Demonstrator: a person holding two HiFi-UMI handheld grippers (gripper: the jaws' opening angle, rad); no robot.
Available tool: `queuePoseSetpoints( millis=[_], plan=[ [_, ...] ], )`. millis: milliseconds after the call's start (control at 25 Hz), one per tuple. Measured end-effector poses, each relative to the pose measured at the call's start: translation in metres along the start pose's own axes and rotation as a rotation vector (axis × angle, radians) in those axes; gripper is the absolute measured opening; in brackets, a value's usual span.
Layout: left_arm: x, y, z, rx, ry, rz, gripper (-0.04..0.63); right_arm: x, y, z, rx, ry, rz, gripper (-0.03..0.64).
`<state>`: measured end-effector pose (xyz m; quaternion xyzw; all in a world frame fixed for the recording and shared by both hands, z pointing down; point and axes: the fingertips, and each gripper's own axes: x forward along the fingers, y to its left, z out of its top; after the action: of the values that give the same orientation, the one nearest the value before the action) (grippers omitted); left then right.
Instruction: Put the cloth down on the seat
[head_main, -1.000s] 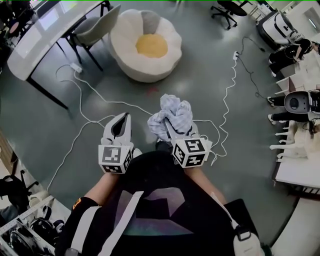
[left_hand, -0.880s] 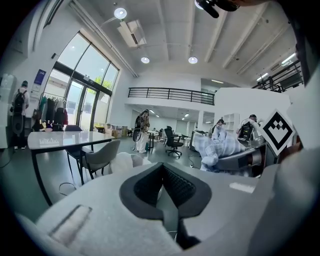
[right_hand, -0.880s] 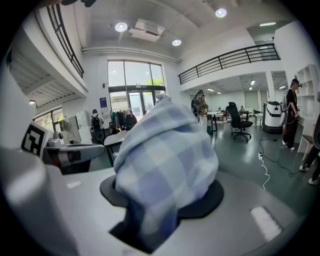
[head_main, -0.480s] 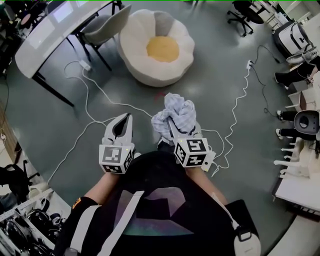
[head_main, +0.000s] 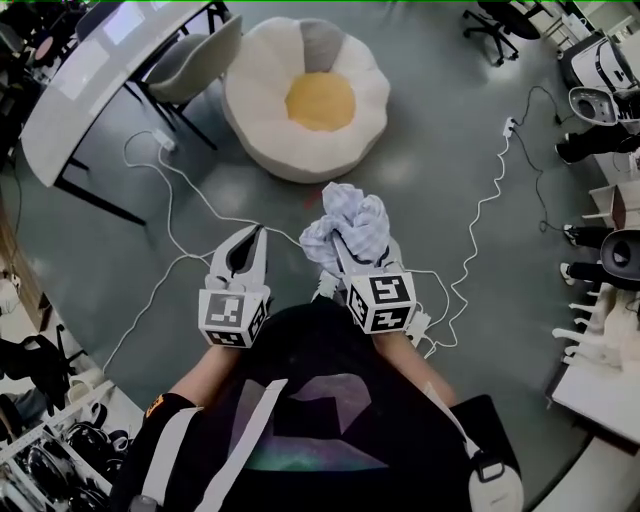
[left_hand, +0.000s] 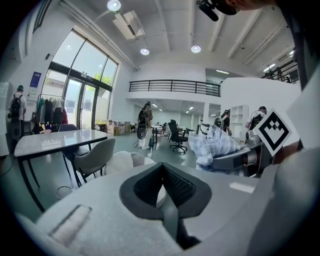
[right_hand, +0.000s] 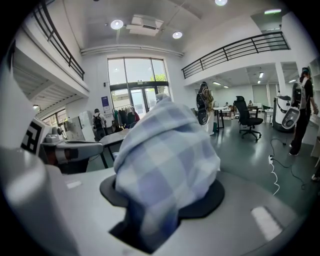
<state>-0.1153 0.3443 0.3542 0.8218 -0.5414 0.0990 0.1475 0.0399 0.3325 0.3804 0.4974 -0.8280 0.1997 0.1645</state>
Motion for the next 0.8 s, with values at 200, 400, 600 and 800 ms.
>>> queuePoseSetpoints(
  millis=[200, 400, 600, 800],
  plan=[
    [0.042, -0.01, 0.012, 0.001, 0.006, 0.003, -0.002, 0.013, -0.038, 0.013, 0.001, 0.0, -0.001, 0.224],
    [0.08, -0.026, 0.024, 0.01, 0.011, -0.008, -0.002, 0.022, -0.073, 0.029, 0.001, -0.005, -0.001, 0.224],
    [0.107, -0.041, 0.03, 0.02, 0.017, -0.015, -0.002, 0.029, -0.097, 0.038, -0.005, -0.009, 0.011, 0.224],
    [0.121, -0.047, 0.03, 0.018, 0.024, -0.014, -0.002, 0.03, -0.11, 0.038, 0.005, -0.002, 0.013, 0.224]
  ],
)
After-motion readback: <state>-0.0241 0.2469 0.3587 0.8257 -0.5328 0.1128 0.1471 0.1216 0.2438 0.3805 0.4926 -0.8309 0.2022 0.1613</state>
